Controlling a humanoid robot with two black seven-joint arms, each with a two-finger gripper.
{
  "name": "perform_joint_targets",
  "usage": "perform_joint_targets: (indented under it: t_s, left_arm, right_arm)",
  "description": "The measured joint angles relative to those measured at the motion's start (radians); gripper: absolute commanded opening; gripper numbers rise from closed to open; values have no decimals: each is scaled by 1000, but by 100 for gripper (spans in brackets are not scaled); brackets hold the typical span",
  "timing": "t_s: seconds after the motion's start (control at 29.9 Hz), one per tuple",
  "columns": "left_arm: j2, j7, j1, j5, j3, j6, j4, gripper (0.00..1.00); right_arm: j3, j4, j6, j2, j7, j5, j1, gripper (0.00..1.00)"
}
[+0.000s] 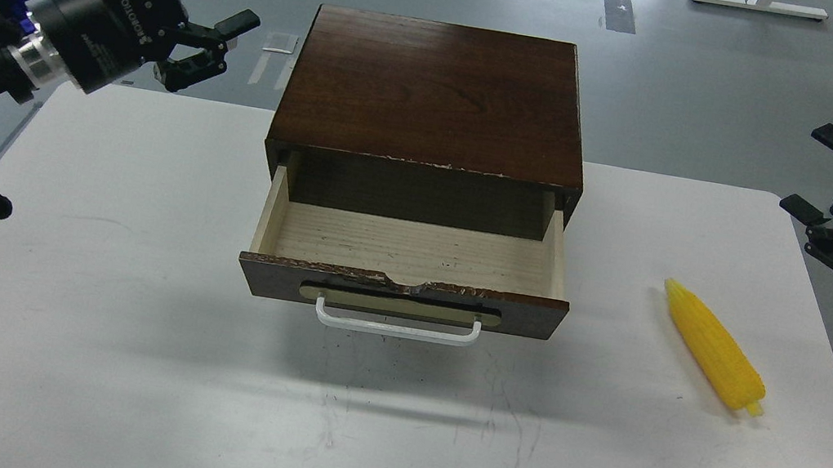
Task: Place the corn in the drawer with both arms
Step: 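Reach the right gripper to the yellow corn and grasp it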
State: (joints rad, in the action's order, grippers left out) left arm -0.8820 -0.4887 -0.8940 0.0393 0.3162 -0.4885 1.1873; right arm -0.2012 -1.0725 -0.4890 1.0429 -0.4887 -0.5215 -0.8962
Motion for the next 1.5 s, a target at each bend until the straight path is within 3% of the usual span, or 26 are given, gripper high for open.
perform_joint_targets:
  t_s: [0.13,0.37,0.47,0.94,1.17,1.5]
  left_arm:
    - [25,0,83,1,89,0,-12,99]
    - [39,0,101,7,104,0,-10,99]
    - [40,0,102,9,104,0,-5,99]
    - [38,0,103,13,108,0,2,99]
    - [38,0,103,13,109,0,2,99]
    - [34,0,103,13,109,0,2,99]
  right_arm:
    - [-2,-10,0,24,0,-271,-49,100]
    - [24,-8,15,22,0,-768,-52,100]
    - [65,-3,54,18,0,-867,-49,100]
    - [241,97,257,-102,0,-928,-46,100]
    - [324,152,433,-181,0,-927,-23,100]
    - [339,200,466,-220,0,-927,18,96]
